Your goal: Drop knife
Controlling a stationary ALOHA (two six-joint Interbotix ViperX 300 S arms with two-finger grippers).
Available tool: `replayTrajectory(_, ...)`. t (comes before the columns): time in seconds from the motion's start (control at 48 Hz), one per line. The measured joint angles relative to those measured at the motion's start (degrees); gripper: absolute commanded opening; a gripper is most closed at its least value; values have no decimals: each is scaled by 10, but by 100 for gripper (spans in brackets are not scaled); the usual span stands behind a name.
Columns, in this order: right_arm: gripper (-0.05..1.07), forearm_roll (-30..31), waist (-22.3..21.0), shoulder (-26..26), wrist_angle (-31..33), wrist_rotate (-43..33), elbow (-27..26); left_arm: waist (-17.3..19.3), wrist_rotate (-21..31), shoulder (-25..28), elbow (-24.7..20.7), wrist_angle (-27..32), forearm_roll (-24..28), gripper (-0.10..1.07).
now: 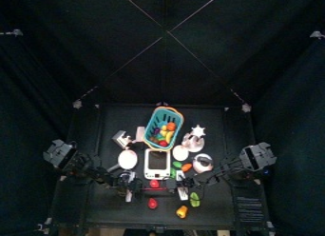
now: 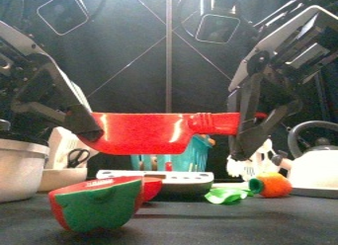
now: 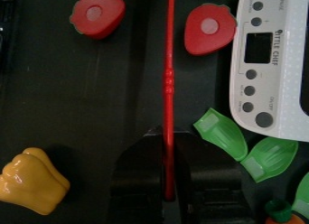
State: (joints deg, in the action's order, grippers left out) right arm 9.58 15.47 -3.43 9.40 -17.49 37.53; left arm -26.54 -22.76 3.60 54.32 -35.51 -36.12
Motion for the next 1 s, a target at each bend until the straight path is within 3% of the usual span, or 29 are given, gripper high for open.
replayTrajectory(0.188,15,1,-3,4,0,0,0,6,2,-1,0,0,0,43)
replayTrajectory(0.604,15,3,-10,23,0,-1,0,32,1,-19,-1,-21,-47,75)
replayTrajectory(1.0,15,4,-32,62,8,-1,22,49,-1,-73,47,-123,-47,77)
